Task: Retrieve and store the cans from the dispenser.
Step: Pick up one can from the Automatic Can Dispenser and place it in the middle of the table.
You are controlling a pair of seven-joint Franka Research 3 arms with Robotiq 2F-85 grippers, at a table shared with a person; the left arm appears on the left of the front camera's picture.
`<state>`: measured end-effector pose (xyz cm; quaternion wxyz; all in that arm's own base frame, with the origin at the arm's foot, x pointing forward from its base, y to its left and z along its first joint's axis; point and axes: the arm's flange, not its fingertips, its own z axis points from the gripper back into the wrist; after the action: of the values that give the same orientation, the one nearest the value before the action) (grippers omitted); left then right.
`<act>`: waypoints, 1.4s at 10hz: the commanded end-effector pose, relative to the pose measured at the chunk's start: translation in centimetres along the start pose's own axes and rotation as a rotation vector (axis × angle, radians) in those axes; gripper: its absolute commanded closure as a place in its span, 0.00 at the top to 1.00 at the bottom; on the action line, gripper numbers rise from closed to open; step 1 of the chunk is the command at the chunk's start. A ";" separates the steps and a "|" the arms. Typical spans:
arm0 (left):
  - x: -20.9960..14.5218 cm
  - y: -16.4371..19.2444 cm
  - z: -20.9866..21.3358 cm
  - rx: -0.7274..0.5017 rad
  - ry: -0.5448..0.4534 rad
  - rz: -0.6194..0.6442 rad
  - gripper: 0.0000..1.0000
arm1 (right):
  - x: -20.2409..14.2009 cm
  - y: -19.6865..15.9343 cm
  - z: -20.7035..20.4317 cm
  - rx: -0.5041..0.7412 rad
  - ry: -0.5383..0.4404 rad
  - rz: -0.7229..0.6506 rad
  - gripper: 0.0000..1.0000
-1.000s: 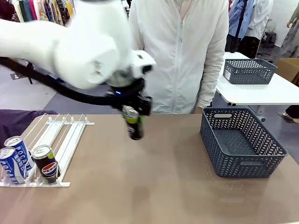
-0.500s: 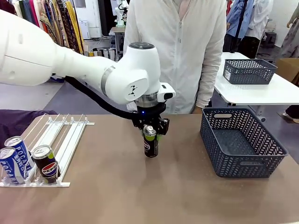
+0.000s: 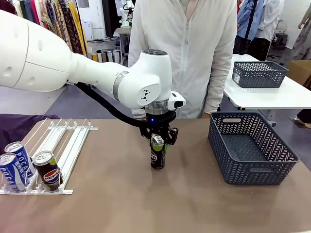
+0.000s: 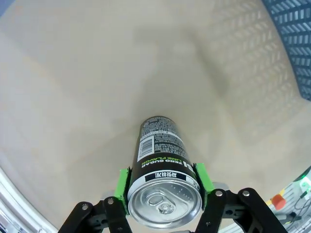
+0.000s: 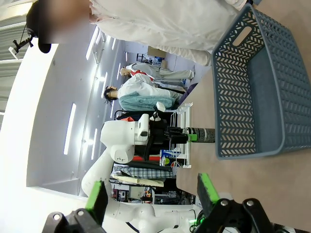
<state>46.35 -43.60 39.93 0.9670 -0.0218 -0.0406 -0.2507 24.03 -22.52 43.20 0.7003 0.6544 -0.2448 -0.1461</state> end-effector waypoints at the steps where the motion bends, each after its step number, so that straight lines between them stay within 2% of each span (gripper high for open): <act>1: 0.2 0.3 1.0 -0.057 0.019 -0.026 0.39 | 0.1 0.1 0.1 0.014 -0.002 0.020 1.00; 2: 0.3 0.3 1.2 -0.043 0.017 -0.035 0.97 | 0.1 0.1 0.1 0.014 -0.002 0.020 1.00; 4: 0.1 0.3 1.9 -0.019 0.009 -0.024 1.00 | 0.1 0.1 0.1 0.014 -0.002 0.020 1.00; 6: -0.7 0.8 4.4 0.014 -0.049 0.013 1.00 | 0.1 0.1 0.1 0.014 -0.002 0.020 1.00; 9: -4.6 3.4 13.6 -0.038 -0.167 0.047 1.00 | 0.1 0.1 0.1 0.014 -0.002 0.020 1.00; 11: -9.7 9.3 20.0 -0.193 -0.227 0.048 1.00 | 0.1 0.1 0.1 0.014 -0.002 0.020 1.00; 13: -17.5 19.5 24.6 -0.288 -0.274 0.236 1.00 | 0.1 0.1 0.1 0.014 -0.002 0.020 1.00; 14: -21.8 24.4 25.6 -0.294 -0.336 0.394 1.00 | 0.1 0.1 0.1 0.014 -0.002 0.020 1.00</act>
<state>38.87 -15.91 64.65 0.9598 -0.2082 -0.1492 -0.1146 24.03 -22.57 43.13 0.7000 0.6547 -0.2442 -0.1472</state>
